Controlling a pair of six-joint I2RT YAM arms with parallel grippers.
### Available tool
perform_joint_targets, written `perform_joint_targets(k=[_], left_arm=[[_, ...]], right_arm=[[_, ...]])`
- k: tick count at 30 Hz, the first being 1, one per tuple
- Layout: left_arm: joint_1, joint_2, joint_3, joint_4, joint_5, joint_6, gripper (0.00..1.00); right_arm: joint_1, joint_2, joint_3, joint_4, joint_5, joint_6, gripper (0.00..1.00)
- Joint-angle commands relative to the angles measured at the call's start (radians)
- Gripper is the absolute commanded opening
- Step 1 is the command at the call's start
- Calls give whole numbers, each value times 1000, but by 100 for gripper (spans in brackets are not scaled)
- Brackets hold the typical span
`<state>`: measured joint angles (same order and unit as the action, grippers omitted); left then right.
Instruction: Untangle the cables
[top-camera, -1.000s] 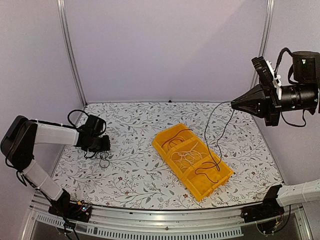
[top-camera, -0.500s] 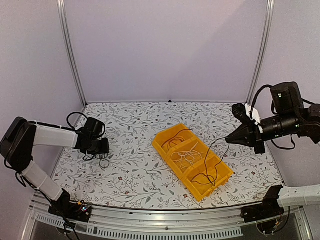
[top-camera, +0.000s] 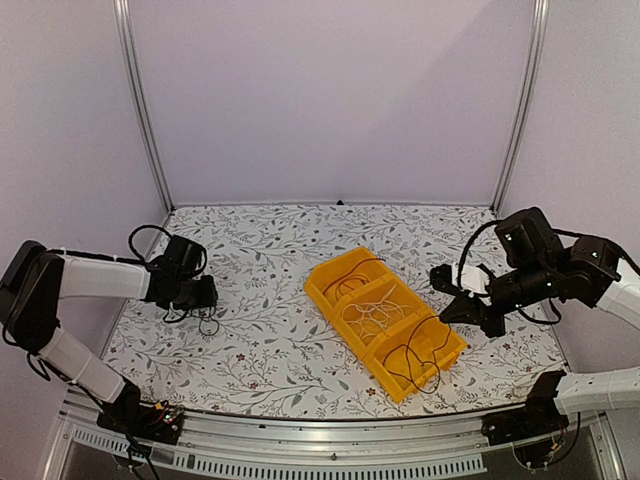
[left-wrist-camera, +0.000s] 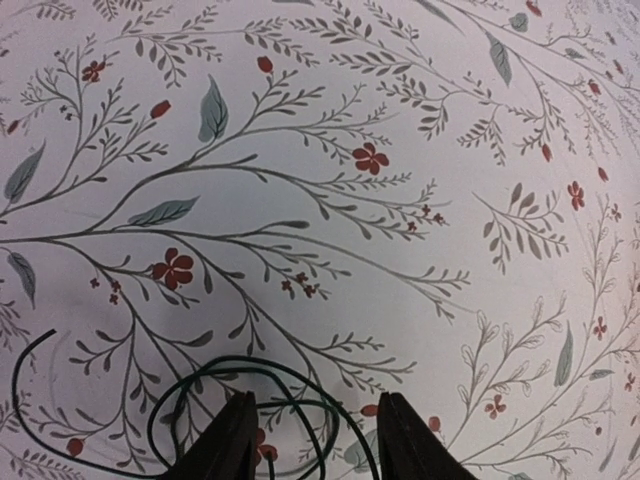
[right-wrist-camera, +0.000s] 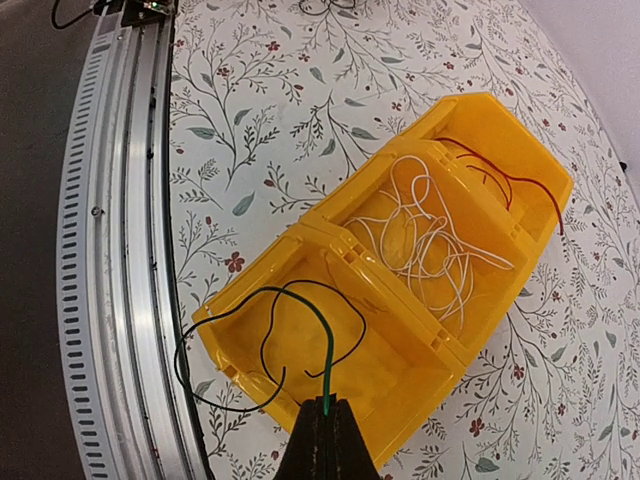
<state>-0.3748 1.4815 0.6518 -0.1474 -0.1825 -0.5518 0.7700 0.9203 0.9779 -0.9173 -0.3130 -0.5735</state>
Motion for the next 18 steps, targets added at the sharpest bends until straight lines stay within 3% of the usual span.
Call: perform_joint_targets(k=[1, 14, 18], left_arm=[[11, -37, -30, 23, 20, -7, 40], [11, -36, -67, 65, 24, 9, 39], [12, -24, -73, 88, 29, 0, 39]], right_arm=[[-8, 46, -38, 90, 86, 3, 0], [-11, 177, 162, 67, 32, -32, 0], [-10, 191, 149, 48, 66, -58, 0]])
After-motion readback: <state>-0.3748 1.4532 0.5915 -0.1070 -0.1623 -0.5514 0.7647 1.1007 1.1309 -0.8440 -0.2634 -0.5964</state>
